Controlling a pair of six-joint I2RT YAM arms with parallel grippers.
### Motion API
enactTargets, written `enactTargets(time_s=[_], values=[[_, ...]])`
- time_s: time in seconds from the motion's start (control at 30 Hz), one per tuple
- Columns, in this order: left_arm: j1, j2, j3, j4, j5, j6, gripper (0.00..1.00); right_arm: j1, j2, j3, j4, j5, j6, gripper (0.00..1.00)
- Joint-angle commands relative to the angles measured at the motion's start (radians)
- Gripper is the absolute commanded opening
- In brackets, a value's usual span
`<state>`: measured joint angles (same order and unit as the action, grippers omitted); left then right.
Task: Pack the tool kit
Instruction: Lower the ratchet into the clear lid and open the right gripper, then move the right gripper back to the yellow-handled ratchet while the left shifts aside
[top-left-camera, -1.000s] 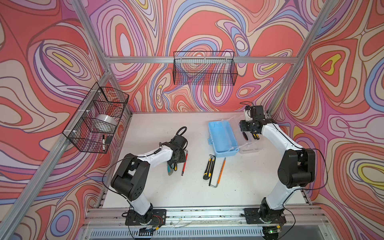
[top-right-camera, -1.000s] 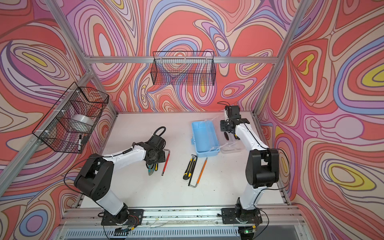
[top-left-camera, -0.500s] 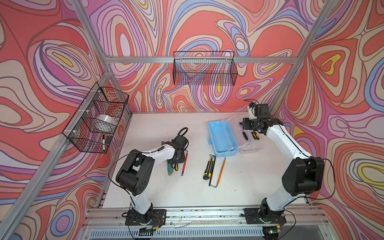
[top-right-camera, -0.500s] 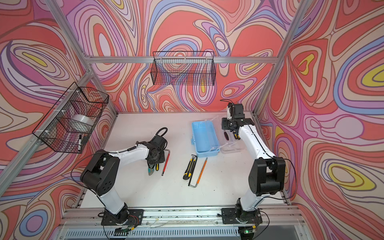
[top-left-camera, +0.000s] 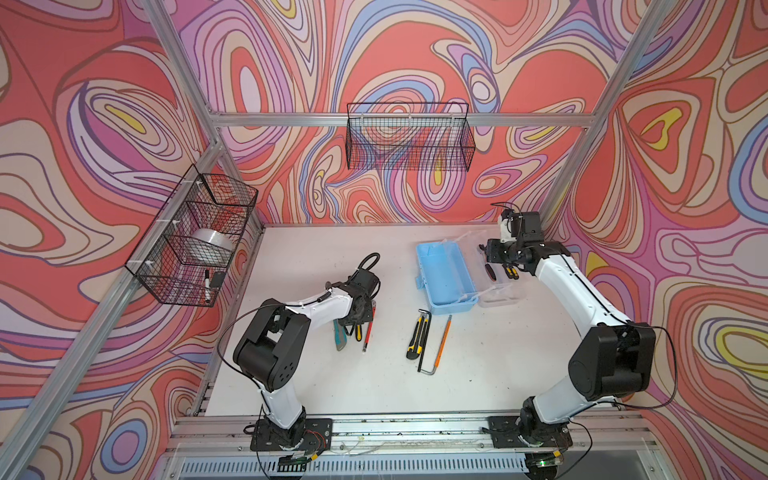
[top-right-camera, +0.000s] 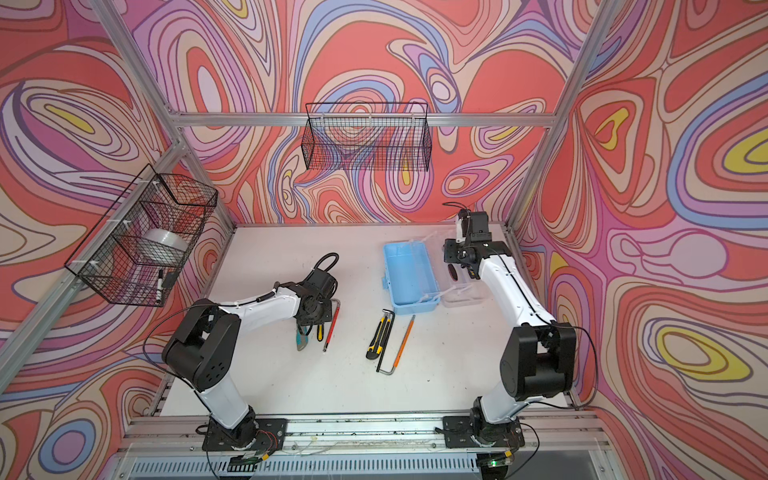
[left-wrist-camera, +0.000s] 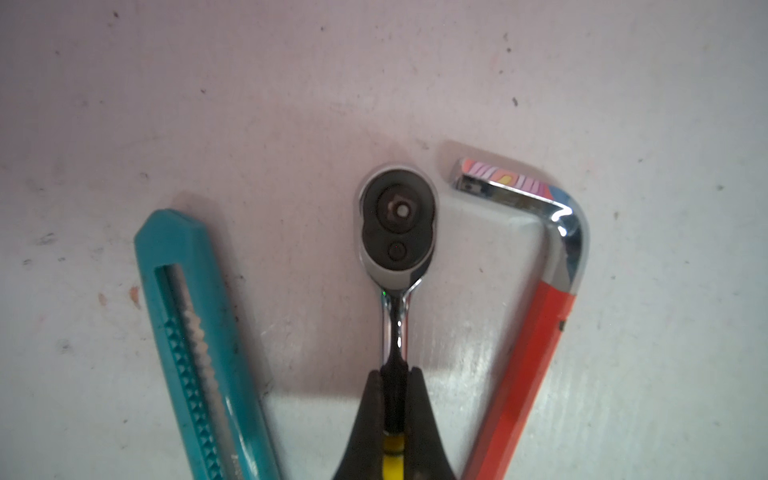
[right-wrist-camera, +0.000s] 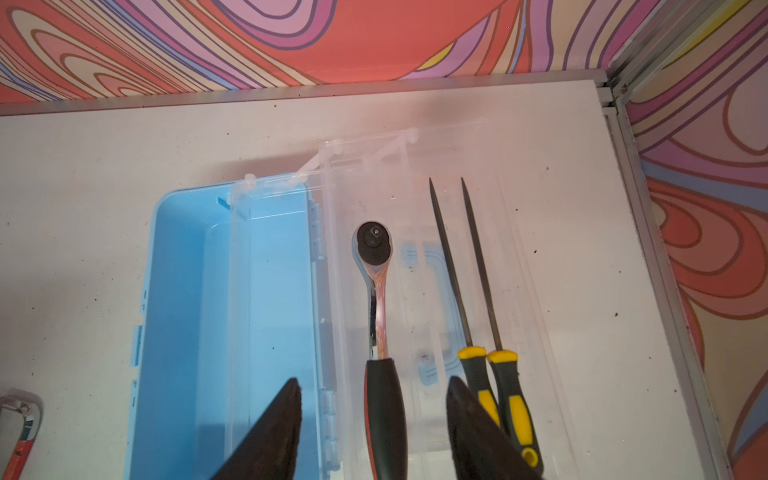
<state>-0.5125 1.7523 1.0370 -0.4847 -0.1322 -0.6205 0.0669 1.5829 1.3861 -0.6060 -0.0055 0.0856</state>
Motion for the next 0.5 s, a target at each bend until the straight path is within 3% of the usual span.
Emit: enactTargets(time_s=[0.0,0.2,0.47], values=[[-0.014,0.017,-0.015,-0.007,0.028,0.007,0.00,0.005,-0.054,-0.047,0.020,-0.051,0.070,0.56],[-0.026,0.016,-0.017,0.014,0.042,0.014,0.00,0.036,-0.090,-0.115,0.064,-0.109,0.144,0.53],[-0.054,-0.007,-0.057,-0.004,0.026,0.020,0.00,0.213,-0.070,-0.131,0.085,-0.067,0.220,0.53]])
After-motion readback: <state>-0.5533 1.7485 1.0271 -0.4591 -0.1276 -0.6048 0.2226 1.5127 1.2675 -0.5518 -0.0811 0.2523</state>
